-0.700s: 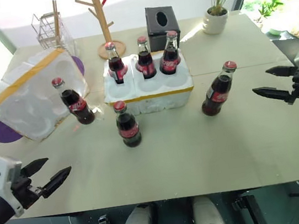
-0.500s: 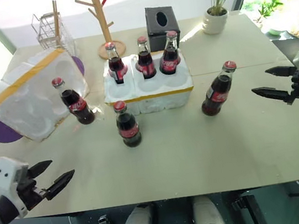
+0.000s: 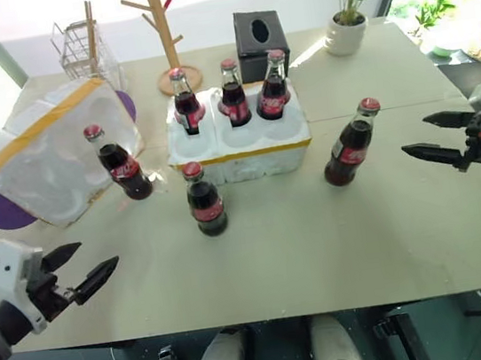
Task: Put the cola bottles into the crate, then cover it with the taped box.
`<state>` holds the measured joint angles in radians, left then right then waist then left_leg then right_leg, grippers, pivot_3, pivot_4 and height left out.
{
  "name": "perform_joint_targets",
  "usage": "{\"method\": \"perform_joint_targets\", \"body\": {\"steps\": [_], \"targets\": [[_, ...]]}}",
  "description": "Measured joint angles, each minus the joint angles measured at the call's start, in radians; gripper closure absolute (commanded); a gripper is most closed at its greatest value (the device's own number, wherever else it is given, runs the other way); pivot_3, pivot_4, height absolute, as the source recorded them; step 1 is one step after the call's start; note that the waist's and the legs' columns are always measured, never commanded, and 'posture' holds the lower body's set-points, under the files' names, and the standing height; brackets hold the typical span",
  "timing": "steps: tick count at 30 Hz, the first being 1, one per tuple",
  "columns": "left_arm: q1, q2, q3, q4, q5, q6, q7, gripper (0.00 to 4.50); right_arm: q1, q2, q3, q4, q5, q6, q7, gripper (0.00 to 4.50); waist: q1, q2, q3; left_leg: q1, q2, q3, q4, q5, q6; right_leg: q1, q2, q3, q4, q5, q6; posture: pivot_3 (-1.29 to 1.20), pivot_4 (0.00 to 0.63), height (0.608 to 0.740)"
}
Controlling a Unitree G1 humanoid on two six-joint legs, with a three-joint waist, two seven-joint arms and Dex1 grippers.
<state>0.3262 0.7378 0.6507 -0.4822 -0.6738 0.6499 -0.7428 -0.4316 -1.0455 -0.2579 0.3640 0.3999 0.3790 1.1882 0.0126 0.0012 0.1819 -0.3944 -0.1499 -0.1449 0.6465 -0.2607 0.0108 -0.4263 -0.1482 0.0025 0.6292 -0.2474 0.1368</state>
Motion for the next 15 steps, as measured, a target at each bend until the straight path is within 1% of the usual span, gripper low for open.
{"method": "perform_joint_targets", "body": {"steps": [2, 5, 7, 9, 12, 15], "targets": [[-0.056, -0.002, -0.001, 0.017, -0.004, -0.002, 0.018, 0.05, -0.016, -0.022, -0.001, -0.028, 0.024, 0.045, 0.023, 0.00, 0.000, 0.000, 0.000, 0.000, 0.000, 0.000, 0.000, 0.000, 0.000, 0.000, 0.000, 0.000, 0.000, 0.000, 0.001, 0.00, 0.150, 0.740], [-0.160, 0.001, -0.007, 0.053, -0.020, 0.000, 0.038, 0.05, -0.051, -0.097, -0.025, -0.088, 0.090, 0.142, 0.086, 0.00, 0.002, 0.001, 0.001, 0.000, 0.000, 0.000, 0.000, 0.000, 0.000, 0.000, 0.000, 0.000, 0.000, 0.001, 0.003, 0.00, 0.150, 0.740], [-0.217, 0.013, -0.028, 0.082, -0.019, 0.000, 0.046, 0.05, -0.088, -0.158, -0.047, -0.144, 0.149, 0.218, 0.135, 0.00, 0.001, 0.001, 0.001, 0.000, 0.000, 0.000, 0.000, 0.000, 0.000, -0.001, 0.000, 0.000, 0.000, 0.002, 0.003, 0.00, 0.150, 0.740], [-0.267, 0.024, -0.064, 0.119, -0.007, -0.003, 0.047, 0.05, -0.139, -0.196, -0.069, -0.199, 0.217, 0.300, 0.168, 0.00, -0.002, 0.001, 0.001, 0.000, 0.001, 0.001, 0.000, 0.000, 0.000, -0.001, 0.001, 0.000, 0.000, 0.002, 0.003, 0.00, 0.150, 0.740], [-0.348, 0.025, -0.121, 0.187, 0.025, -0.023, 0.053, 0.05, -0.215, -0.222, -0.085, -0.280, 0.330, 0.424, 0.191, 0.00, -0.003, 0.001, 0.001, 0.000, 0.002, 0.002, 0.000, -0.001, 0.000, -0.001, 0.001, 0.000, 0.000, 0.002, 0.003, 0.00, 0.150, 0.740], [-0.423, 0.021, -0.174, 0.253, 0.071, -0.058, 0.067, 0.05, -0.290, -0.222, -0.091, -0.348, 0.439, 0.530, 0.184, 0.00, 0.001, 0.001, 0.001, -0.001, 0.002, 0.002, 0.000, -0.001, 0.000, -0.002, 0.000, 0.000, 0.000, 0.002, 0.003, 0.00, 0.150, 0.740]]}}
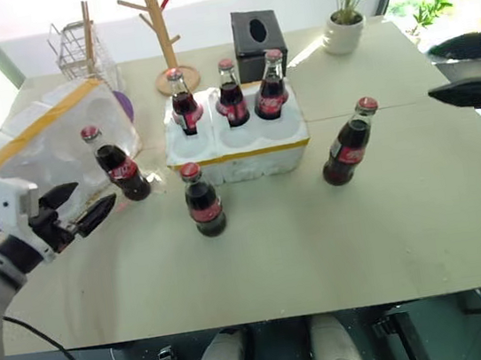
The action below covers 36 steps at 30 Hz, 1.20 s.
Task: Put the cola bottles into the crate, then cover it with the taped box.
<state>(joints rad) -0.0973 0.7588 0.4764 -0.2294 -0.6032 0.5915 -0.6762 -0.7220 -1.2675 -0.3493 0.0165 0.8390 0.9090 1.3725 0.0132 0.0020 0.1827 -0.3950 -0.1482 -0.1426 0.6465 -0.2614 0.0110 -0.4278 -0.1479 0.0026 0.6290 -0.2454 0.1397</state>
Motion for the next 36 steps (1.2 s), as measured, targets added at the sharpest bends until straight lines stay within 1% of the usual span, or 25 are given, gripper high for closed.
{"method": "perform_joint_targets", "body": {"steps": [3, 5, 9, 16, 22, 26, 27, 30, 31, 34, 36], "targets": [[-0.077, -0.023, -0.063, 0.078, 0.049, -0.055, 0.007, 0.05, -0.082, 0.011, -0.020, -0.066, 0.118, 0.091, -0.038, 0.00, 0.001, 0.000, 0.000, -0.001, 0.000, 0.000, 0.000, 0.000, 0.001, 0.000, 0.000, 0.000, -0.001, 0.000, 0.000, 0.00, 0.150, 0.740], [-0.112, -0.034, -0.094, 0.123, 0.069, -0.077, 0.003, 0.05, -0.113, 0.029, -0.023, -0.094, 0.170, 0.128, -0.072, 0.00, 0.001, -0.001, 0.000, -0.002, 0.000, 0.000, 0.000, -0.001, 0.001, -0.001, 0.000, 0.000, -0.001, 0.000, 0.001, 0.00, 0.150, 0.740], [-0.214, -0.056, -0.171, 0.223, 0.109, -0.122, -0.018, 0.05, -0.130, 0.081, -0.016, -0.157, 0.238, 0.157, -0.133, 0.00, 0.001, -0.002, 0.000, -0.003, -0.001, 0.000, 0.001, 0.000, 0.001, -0.002, 0.000, 0.000, 0.000, 0.001, 0.002, 0.00, 0.150, 0.740], [-0.311, -0.066, -0.224, 0.396, 0.174, -0.193, -0.044, 0.05, -0.117, 0.111, -0.012, -0.202, 0.254, 0.153, -0.168, 0.00, 0.000, -0.002, 0.000, -0.004, -0.001, 0.001, 0.002, 0.000, 0.001, -0.004, 0.000, 0.000, 0.001, 0.002, 0.002, 0.00, 0.150, 0.740], [-0.396, -0.110, -0.271, 0.535, 0.219, -0.250, -0.069, 0.05, -0.088, 0.146, 0.024, -0.234, 0.245, 0.129, -0.191, 0.00, 0.000, -0.002, 0.000, -0.006, -0.001, 0.001, 0.005, 0.000, 0.001, -0.004, 0.000, 0.000, 0.001, 0.005, 0.003, 0.00, 0.150, 0.740], [-0.431, -0.133, -0.287, 0.619, 0.251, -0.295, -0.070, 0.05, -0.072, 0.148, 0.030, -0.243, 0.241, 0.114, -0.195, 0.00, -0.001, -0.002, 0.000, -0.008, -0.001, 0.001, 0.006, 0.002, -0.003, -0.006, 0.000, 0.000, 0.001, 0.005, 0.003, 0.00, 0.150, 0.740], [-0.433, -0.138, -0.291, 0.633, 0.257, -0.304, -0.072, 0.28, -0.067, 0.148, 0.031, -0.250, 0.236, 0.110, -0.195, 0.00, -0.002, -0.002, 0.000, -0.008, -0.001, 0.001, 0.006, 0.003, -0.003, -0.006, 0.000, 0.000, 0.001, 0.005, 0.003, 0.00, 0.150, 0.740], [-0.435, -0.142, -0.298, 0.671, 0.269, -0.324, -0.083, 1.19, -0.057, 0.145, 0.042, -0.250, 0.225, 0.109, -0.193, 0.00, -0.003, -0.002, 0.000, -0.009, -0.001, 0.001, 0.006, 0.003, -0.003, -0.007, 0.000, 0.000, 0.001, 0.005, 0.003, 0.00, 0.150, 0.740], [-0.437, -0.142, -0.298, 0.678, 0.269, -0.330, -0.085, 1.35, -0.057, 0.145, 0.049, -0.250, 0.225, 0.109, -0.193, 0.00, -0.002, -0.002, 0.000, -0.009, -0.001, 0.001, 0.006, 0.003, -0.003, -0.008, 0.000, 0.000, 0.002, 0.005, 0.003, 0.00, 0.150, 0.740], [-0.437, -0.128, -0.299, 0.678, 0.276, -0.334, -0.111, 1.35, -0.056, 0.142, 0.050, -0.258, 0.219, 0.103, -0.198, 0.00, -0.002, -0.002, 0.000, -0.011, -0.001, 0.001, 0.007, 0.003, -0.004, -0.009, 0.000, 0.000, 0.002, 0.006, 0.003, 0.00, 0.150, 0.740], [-0.430, -0.102, -0.300, 0.646, 0.271, -0.298, -0.139, 1.35, -0.053, 0.143, 0.050, -0.262, 0.208, 0.092, -0.206, 0.00, -0.004, -0.003, 0.001, -0.013, -0.001, 0.001, 0.008, 0.003, -0.004, -0.012, 0.000, 0.000, 0.002, 0.006, 0.003, 0.00, 0.150, 0.740]]}}
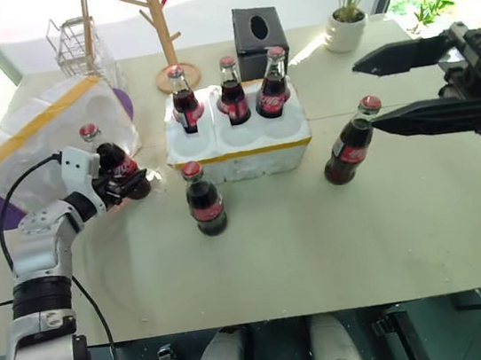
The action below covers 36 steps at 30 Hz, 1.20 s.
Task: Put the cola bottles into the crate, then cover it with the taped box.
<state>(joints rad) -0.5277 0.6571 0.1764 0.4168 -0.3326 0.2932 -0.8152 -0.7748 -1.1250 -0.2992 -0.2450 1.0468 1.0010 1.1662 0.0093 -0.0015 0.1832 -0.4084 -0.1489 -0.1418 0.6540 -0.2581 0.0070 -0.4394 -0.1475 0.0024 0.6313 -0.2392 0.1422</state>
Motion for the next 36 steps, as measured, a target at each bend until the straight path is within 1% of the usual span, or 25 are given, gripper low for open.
{"method": "perform_joint_targets", "body": {"steps": [3, 7, 10, 12, 15, 19, 22, 25, 28, 32, 35, 36], "targets": [[0.018, 0.065, 0.005, -0.120, -0.060, 0.116, -0.065, 1.35, 0.029, 0.000, -0.001, -0.006, -0.003, -0.007, -0.002, 0.00, 0.000, -0.003, 0.002, -0.002, 0.000, 0.000, 0.000, 0.000, 0.000, -0.002, 0.000, 0.000, 0.000, 0.000, 0.000, 0.00, 0.150, 0.740], [-0.005, 0.160, 0.055, -0.296, -0.230, 0.333, -0.153, 1.35, 0.060, 0.000, -0.004, -0.018, -0.002, -0.014, -0.007, 0.00, 0.002, -0.004, 0.002, -0.002, 0.000, 0.000, 0.000, 0.000, 0.000, -0.002, 0.000, 0.000, 0.000, 0.000, 0.000, 0.00, 0.150, 0.740], [-0.131, 0.190, 0.072, -0.322, -0.321, 0.446, -0.186, 1.35, 0.072, 0.004, -0.010, -0.032, -0.002, -0.019, -0.019, 0.00, 0.006, -0.005, 0.003, -0.002, 0.000, -0.001, 0.003, 0.000, 0.000, -0.001, 0.000, -0.002, 0.001, 0.000, 0.000, 0.00, 0.150, 0.740], [-0.220, 0.179, 0.068, -0.307, -0.334, 0.465, -0.188, 1.35, 0.087, 0.006, -0.022, -0.037, -0.002, -0.024, -0.026, 0.00, 0.004, -0.005, 0.003, -0.002, 0.000, -0.001, 0.006, 0.000, 0.000, 0.001, 0.003, -0.002, 0.001, 0.002, 0.001, 0.00, 0.150, 0.740], [-0.357, 0.116, 0.025, -0.226, -0.315, 0.437, -0.191, 1.35, 0.098, 0.013, -0.029, -0.049, -0.002, -0.030, -0.046, 0.00, 0.003, -0.005, 0.003, -0.002, 0.000, -0.001, 0.010, 0.000, 0.000, 0.003, 0.004, -0.002, 0.000, 0.004, 0.002, 0.00, 0.150, 0.740], [-0.445, 0.011, -0.069, -0.058, -0.227, 0.343, -0.214, 1.35, 0.115, 0.023, -0.043, -0.071, 0.001, -0.035, -0.082, 0.00, 0.003, -0.005, 0.003, -0.001, 0.000, 0.000, 0.010, 0.000, 0.000, 0.004, 0.005, -0.002, 0.000, 0.005, 0.002, 0.00, 0.150, 0.740], [-0.466, -0.056, -0.143, 0.077, -0.149, 0.263, -0.235, 1.35, 0.152, 0.027, -0.060, -0.096, 0.011, -0.034, -0.108, 0.00, 0.000, -0.005, 0.003, -0.002, 0.001, 0.000, 0.010, 0.000, 0.000, 0.003, 0.005, -0.001, 0.000, 0.005, 0.002, 0.00, 0.150, 0.740], [-0.466, -0.078, -0.203, 0.177, -0.062, 0.170, -0.264, 1.35, 0.179, 0.028, -0.084, -0.113, 0.033, -0.028, -0.141, 0.00, -0.007, -0.006, 0.004, -0.004, 0.002, 0.001, 0.010, 0.000, 0.000, 0.000, 0.006, -0.001, 0.000, 0.005, 0.002, 0.00, 0.150, 0.740], [-0.465, -0.101, -0.206, 0.240, -0.020, 0.109, -0.272, 1.35, 0.211, 0.028, -0.110, -0.128, 0.049, -0.025, -0.166, 0.00, -0.006, -0.007, 0.004, -0.006, 0.002, 0.002, 0.011, 0.000, 0.000, -0.003, 0.006, -0.001, 0.000, 0.005, 0.002, 0.00, 0.150, 0.740], [-0.440, -0.166, -0.202, 0.249, 0.011, 0.040, -0.246, 1.35, 0.238, 0.040, -0.112, -0.145, 0.068, -0.025, -0.194, 0.00, 0.003, -0.007, 0.004, -0.007, 0.002, 0.002, 0.013, 0.000, 0.000, -0.002, 0.006, -0.001, 0.000, 0.006, 0.002, 0.00, 0.150, 0.740], [-0.418, -0.172, -0.198, 0.233, 0.027, -0.003, -0.238, 0.19, 0.255, 0.049, -0.109, -0.148, 0.071, -0.030, -0.207, 0.00, 0.004, -0.007, 0.004, -0.006, 0.002, 0.002, 0.013, 0.000, 0.000, -0.001, 0.006, -0.001, 0.000, 0.006, 0.002, 0.00, 0.150, 0.740], [-0.410, -0.172, -0.196, 0.224, 0.027, -0.004, -0.238, 0.06, 0.260, 0.052, -0.104, -0.151, 0.065, -0.040, -0.208, 0.00, 0.004, -0.007, 0.004, -0.006, 0.002, 0.002, 0.013, 0.000, 0.000, -0.001, 0.006, -0.001, 0.000, 0.006, 0.002, 0.00, 0.150, 0.740]]}}
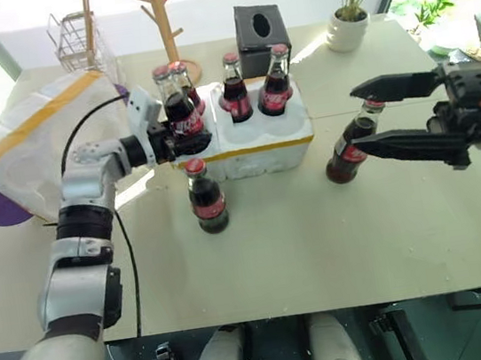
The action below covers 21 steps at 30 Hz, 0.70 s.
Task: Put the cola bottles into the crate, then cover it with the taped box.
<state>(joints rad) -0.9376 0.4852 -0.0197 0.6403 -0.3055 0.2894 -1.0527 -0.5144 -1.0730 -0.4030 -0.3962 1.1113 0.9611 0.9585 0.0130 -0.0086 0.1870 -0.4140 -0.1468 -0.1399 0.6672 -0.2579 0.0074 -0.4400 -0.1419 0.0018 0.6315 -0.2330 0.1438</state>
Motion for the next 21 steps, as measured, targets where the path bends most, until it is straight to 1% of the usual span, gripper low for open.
{"method": "perform_joint_targets", "body": {"steps": [6, 9, 12, 13, 15, 16, 17, 19, 21], "targets": [[0.044, 0.028, 0.020, -0.081, -0.011, 0.045, 0.001, 0.06, 0.021, 0.037, 0.079, -0.031, -0.050, -0.055, 0.002, 0.00, -0.005, 0.000, 0.000, 0.001, 0.000, 0.000, 0.000, 0.000, 0.000, 0.000, 0.000, 0.000, 0.001, 0.000, 0.000, 0.00, 0.150, 0.740], [0.071, 0.090, 0.060, -0.147, -0.043, 0.105, -0.006, 0.06, 0.020, 0.058, 0.117, -0.049, -0.073, -0.081, 0.002, 0.00, -0.011, 0.000, 0.000, 0.001, 0.002, 0.000, 0.000, 0.000, 0.000, 0.000, 0.002, 0.000, 0.001, 0.000, 0.000, 0.00, 0.150, 0.740], [0.086, 0.168, 0.127, -0.264, -0.106, 0.198, -0.019, 0.06, 0.017, 0.099, 0.181, -0.053, -0.117, -0.107, -0.009, 0.00, -0.013, 0.000, 0.000, 0.001, 0.002, 0.000, 0.000, 0.000, 0.000, 0.000, 0.002, 0.001, 0.001, 0.000, 0.000, 0.00, 0.150, 0.740], [0.102, 0.208, 0.154, -0.328, -0.144, 0.245, -0.031, 0.06, 0.012, 0.123, 0.216, -0.053, -0.150, -0.128, -0.013, 0.00, -0.014, -0.001, 0.000, 0.001, 0.002, 0.000, 0.000, 0.000, 0.000, 0.000, 0.002, 0.001, 0.001, 0.000, 0.000, 0.00, 0.150, 0.740], [0.175, 0.331, 0.216, -0.475, -0.233, 0.357, -0.084, 0.06, 0.015, 0.184, 0.303, -0.049, -0.226, -0.173, -0.028, 0.00, -0.032, -0.001, 0.000, 0.001, 0.002, 0.000, -0.001, 0.000, 0.000, -0.001, 0.003, 0.002, 0.001, 0.000, 0.000, 0.00, 0.150, 0.740], [0.210, 0.378, 0.242, -0.523, -0.261, 0.389, -0.106, 0.06, 0.018, 0.208, 0.336, -0.041, -0.254, -0.184, -0.033, 0.00, -0.036, -0.001, -0.001, 0.001, 0.002, 0.001, -0.001, 0.000, 0.000, -0.002, 0.003, 0.003, 0.001, 0.000, 0.000, 0.00, 0.150, 0.740], [0.278, 0.448, 0.280, -0.591, -0.295, 0.427, -0.142, 0.06, 0.018, 0.249, 0.386, -0.024, -0.293, -0.200, -0.042, 0.00, -0.039, -0.001, -0.001, 0.003, 0.002, 0.001, -0.003, 0.000, 0.000, -0.002, 0.004, 0.004, 0.001, 0.000, 0.000, 0.00, 0.150, 0.740], [0.386, 0.519, 0.323, -0.669, -0.323, 0.457, -0.183, 0.06, 0.016, 0.294, 0.445, 0.000, -0.346, -0.223, -0.048, 0.00, -0.035, 0.000, -0.001, 0.004, 0.002, 0.002, -0.003, 0.000, 0.000, -0.001, 0.004, 0.006, 0.002, 0.000, 0.000, 0.00, 0.150, 0.740], [0.552, 0.575, 0.361, -0.749, -0.315, 0.437, -0.226, 0.06, 0.004, 0.342, 0.507, 0.033, -0.408, -0.261, -0.046, 0.00, -0.029, 0.001, -0.001, 0.005, 0.003, 0.002, -0.003, 0.000, -0.001, 0.000, 0.006, 0.008, 0.001, 0.000, -0.001, 0.00, 0.150, 0.740]]}}
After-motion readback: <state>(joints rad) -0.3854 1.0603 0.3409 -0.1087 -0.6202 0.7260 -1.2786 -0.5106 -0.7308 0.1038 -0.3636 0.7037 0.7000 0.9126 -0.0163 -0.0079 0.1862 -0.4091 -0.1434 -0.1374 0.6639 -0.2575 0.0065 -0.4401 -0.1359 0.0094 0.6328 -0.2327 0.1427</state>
